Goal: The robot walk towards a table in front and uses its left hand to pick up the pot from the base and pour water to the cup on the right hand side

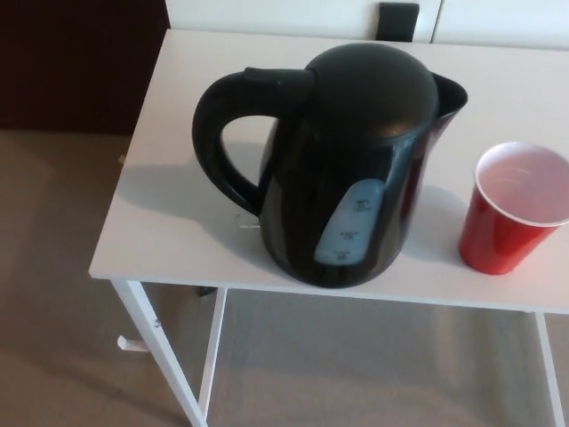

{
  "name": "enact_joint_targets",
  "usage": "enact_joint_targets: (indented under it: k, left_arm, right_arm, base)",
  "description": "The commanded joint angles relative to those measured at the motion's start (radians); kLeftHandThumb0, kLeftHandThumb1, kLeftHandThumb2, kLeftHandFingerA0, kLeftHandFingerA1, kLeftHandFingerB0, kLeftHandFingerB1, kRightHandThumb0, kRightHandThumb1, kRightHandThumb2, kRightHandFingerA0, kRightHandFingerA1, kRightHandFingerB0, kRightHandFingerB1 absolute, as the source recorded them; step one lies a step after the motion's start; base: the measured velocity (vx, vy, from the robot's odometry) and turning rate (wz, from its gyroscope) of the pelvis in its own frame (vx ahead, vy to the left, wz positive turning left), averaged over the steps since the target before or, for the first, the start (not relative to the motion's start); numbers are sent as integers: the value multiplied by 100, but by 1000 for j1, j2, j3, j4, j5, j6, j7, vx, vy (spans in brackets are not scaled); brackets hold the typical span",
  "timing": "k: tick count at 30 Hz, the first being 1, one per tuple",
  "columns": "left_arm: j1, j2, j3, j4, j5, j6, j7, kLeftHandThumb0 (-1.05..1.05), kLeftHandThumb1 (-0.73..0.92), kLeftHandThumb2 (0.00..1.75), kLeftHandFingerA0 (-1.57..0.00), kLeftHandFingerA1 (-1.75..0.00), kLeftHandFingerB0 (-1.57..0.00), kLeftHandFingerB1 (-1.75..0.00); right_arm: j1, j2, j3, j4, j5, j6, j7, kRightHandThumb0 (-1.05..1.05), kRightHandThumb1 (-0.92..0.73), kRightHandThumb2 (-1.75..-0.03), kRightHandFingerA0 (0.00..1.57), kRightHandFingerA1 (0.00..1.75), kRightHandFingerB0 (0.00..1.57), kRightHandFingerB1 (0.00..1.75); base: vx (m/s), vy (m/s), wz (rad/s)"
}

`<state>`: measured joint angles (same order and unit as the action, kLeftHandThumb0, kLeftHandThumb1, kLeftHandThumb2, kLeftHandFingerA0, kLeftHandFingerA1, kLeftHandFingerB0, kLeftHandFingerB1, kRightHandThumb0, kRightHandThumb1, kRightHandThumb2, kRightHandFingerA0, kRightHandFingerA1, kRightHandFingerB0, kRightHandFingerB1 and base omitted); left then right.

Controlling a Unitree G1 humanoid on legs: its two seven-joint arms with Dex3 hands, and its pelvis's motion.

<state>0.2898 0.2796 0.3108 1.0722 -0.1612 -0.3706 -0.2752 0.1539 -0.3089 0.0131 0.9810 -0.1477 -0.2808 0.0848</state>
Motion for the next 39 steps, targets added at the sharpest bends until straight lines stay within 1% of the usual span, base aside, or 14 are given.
enact_joint_targets:
  k: [1, 12, 14, 16, 18, 19, 26, 27, 29, 31, 32, 35, 36, 39]
  left_arm:
    - [7, 14, -4, 1, 10, -8, 12, -27, 63, 59, -54, -46, -45, -39]
    - [-22, 26, -7, 38, 15, -18, 31, -26, 61, 58, -56, -47, -46, -39]
    - [-12, 18, 4, 24, 3, -28, 35, -34, 54, 70, -50, -52, -40, -45]
    - [-10, 1, 37, 12, -42, -30, 8, -23, 61, 58, -54, -51, -38, -37]
    - [-7, -20, 72, -31, -79, -24, 21, -27, 58, 57, -37, -47, -25, -31]
    - [-14, -38, 118, -95, -117, -30, 51, -33, 59, 58, -23, -39, -18, -29]
    - [29, -49, 194, -428, -110, 21, 139, -45, 57, 59, -17, -32, -13, -27]
    - [35, -35, 203, -542, -105, 50, 160, -33, 31, 90, -8, -52, -7, -49]
    - [46, 0, 210, -778, -109, 138, 164, -26, 39, 92, -7, -52, -7, -49]
    - [54, 5, 212, -872, -114, 184, 167, -27, 39, 92, -7, -52, -6, -49]
    - [41, 14, 206, -929, -103, 196, 171, -47, 52, 56, -18, -29, -18, -28]
    - [-28, 58, 173, -1120, -83, 258, 164, -39, 33, 76, -3, -45, 0, -41]
    - [-48, 72, 159, -1170, -82, 288, 156, -40, 50, 57, -9, -30, -9, -24]
    - [-142, 111, 104, -1274, -87, 394, 136, -33, 46, 56, -7, -29, -7, -25]
  right_arm:
    - [0, -9, -1, 9, -1, 0, -6, -34, -60, -57, 66, 59, 44, 43]
    - [-25, -9, 16, 5, -15, 22, -11, -34, -62, -58, 67, 56, 45, 42]
    - [-21, -7, 20, -1, -16, 14, -13, -33, -62, -58, 68, 58, 45, 42]
    - [-26, -5, 19, 7, -12, 8, -10, -33, -61, -58, 67, 59, 45, 43]
    - [-29, -6, 17, 16, -8, 2, -3, -35, -62, -58, 65, 58, 43, 43]
    - [-36, -10, 16, 16, -7, 3, -2, -35, -62, -58, 65, 57, 43, 42]
    - [-52, -20, 19, 23, -12, 10, -2, -37, -60, -57, 66, 60, 46, 43]
    - [-60, -21, 19, 22, -12, 12, 0, -36, -60, -56, 66, 60, 45, 43]
    - [-67, -21, 19, 19, -10, 23, 6, -37, -60, -57, 63, 60, 45, 43]
    - [-71, -20, 16, 21, -6, 22, 11, -36, -60, -57, 64, 60, 44, 43]
    - [-70, -20, 15, 21, -5, 20, 10, -35, -60, -57, 63, 58, 43, 43]
    - [-72, -17, 13, 16, 0, 21, 14, -35, -61, -58, 63, 58, 43, 43]
    - [-65, -14, 11, 15, 3, 25, 13, -33, -61, -58, 62, 56, 43, 42]
    - [-74, -15, 14, 19, -2, 29, 9, -33, -62, -58, 69, 59, 45, 42]
  base:
    - [0, 0, 0]
    - [0, 0, 0]
    - [0, 0, 0]
    - [0, 0, 0]
    - [0, 0, 0]
    - [0, 0, 0]
    - [0, 0, 0]
    - [0, 0, 0]
    - [0, 0, 0]
    - [0, 0, 0]
    - [0, 0, 0]
    - [0, 0, 0]
    - [0, 0, 0]
    - [0, 0, 0]
